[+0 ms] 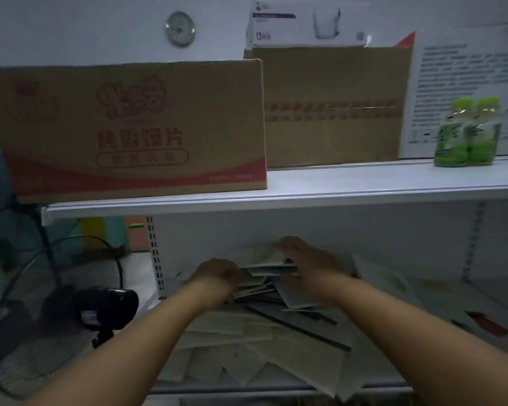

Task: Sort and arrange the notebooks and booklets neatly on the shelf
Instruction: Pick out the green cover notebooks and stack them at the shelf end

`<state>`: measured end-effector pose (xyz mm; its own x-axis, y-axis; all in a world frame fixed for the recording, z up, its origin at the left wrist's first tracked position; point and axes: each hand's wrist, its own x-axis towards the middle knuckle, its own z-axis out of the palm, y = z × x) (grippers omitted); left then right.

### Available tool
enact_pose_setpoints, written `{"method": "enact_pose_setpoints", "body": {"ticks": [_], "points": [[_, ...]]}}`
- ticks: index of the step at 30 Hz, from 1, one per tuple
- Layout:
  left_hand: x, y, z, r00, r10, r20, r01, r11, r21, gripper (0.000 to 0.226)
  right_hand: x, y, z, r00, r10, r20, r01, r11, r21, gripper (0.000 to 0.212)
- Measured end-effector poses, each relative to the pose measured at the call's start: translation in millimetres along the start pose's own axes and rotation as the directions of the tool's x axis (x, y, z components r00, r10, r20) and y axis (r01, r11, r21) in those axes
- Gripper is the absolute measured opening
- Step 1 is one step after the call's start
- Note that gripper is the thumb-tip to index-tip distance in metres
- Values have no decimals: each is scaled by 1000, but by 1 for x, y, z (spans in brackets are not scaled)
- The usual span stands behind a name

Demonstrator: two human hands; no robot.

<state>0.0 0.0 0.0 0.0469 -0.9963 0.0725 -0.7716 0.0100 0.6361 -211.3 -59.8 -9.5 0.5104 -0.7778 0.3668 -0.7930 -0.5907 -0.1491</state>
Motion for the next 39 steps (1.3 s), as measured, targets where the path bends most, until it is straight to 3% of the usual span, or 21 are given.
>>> {"method": "enact_pose_setpoints", "body": {"ticks": [4,7,11,13,16,19,22,24,26,29,33,36,39], "points": [[-5,9,15,981,-170,98,194,915,-353,31,13,12,13,985,-164,-56,160,985,-70,47],[-7,14,18,950,-263,166,308,725,-616,50,18,17,24,946,-240,-219,231,971,-63,33],[-4,29,27,941,-269,207,317,479,-819,55,11,18,21,866,-185,-464,229,973,39,18],[1,41,28,944,-256,208,283,304,-910,47,1,13,18,810,-197,-552,278,958,67,13],[15,61,36,967,-232,108,133,98,-986,31,-18,13,17,783,-330,-527,416,908,51,22],[27,73,50,971,-229,70,104,140,-985,30,-46,31,18,811,-405,-422,461,887,33,33],[32,71,55,976,-205,73,136,314,-939,21,-86,74,18,907,-261,-330,313,943,115,56],[34,67,56,985,-153,83,139,407,-903,18,-110,109,18,958,-116,-262,145,985,92,70],[36,65,60,990,-83,118,142,425,-894,19,-122,134,17,990,108,-90,-101,991,86,76],[41,69,70,983,-12,181,170,417,-893,24,-125,144,20,925,364,105,-372,926,67,66],[47,66,76,979,35,202,167,431,-887,28,-120,141,24,906,424,16,-423,906,-33,50],[49,65,76,984,55,169,129,427,-895,29,-109,133,0,841,520,-152,-522,853,29,44],[48,69,80,977,143,155,82,421,-903,49,-84,105,-25,828,439,-349,-435,896,93,44]]}}
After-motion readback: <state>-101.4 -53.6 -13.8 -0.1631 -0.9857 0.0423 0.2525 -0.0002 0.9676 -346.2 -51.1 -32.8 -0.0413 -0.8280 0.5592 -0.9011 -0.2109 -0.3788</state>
